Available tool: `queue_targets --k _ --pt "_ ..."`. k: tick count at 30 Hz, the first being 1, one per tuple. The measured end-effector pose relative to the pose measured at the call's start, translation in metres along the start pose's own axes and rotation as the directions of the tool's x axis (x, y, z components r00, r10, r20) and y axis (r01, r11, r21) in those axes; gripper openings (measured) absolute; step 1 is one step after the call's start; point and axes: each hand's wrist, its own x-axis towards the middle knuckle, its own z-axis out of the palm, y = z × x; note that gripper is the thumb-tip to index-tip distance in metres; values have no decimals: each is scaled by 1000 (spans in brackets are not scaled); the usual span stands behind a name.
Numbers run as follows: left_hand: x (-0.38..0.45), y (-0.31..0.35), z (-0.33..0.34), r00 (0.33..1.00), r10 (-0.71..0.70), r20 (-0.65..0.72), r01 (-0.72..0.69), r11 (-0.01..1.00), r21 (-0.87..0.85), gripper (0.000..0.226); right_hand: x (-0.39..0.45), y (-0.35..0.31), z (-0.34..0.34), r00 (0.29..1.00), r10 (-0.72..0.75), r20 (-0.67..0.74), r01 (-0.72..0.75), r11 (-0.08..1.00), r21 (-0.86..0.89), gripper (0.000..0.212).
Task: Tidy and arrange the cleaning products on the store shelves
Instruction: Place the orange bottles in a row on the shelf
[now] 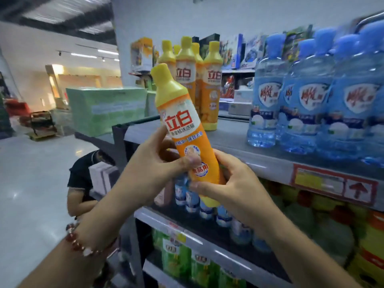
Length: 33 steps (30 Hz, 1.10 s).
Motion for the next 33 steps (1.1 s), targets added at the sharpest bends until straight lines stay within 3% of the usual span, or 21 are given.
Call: queue_targets --k 4,9,11,15,20,28,33 --pt "46 8 -26 965 252 70 -261 936 235 71 30 -16 16 991 -51 -127 64 993 103 45" --pt "97 9 -36 852 514 101 -489 710 507 95 72 -27 14 958 -58 -282 85 993 84 46" --pt "118 -2 -37 822 565 67 -493 649 580 98 91 -27 12 946 -43 -322 69 995 71 49" --pt "152 -20 -37 869 492 58 -399 625 671 102 126 -24 6 931 -10 -365 -10 999 -54 45" --pt "180 -39 -32 845 524 103 -398 489 776 102 152 -12 2 929 69 -364 -119 986 -117 45" --pt "196 -56 -18 816 568 106 -395 415 819 98 164 -7 -4 921 178 -347 -225 969 -100 37" --pt "200 -68 -14 801 589 104 -401 401 823 97 168 -6 -3 901 210 -379 -275 953 -126 46"
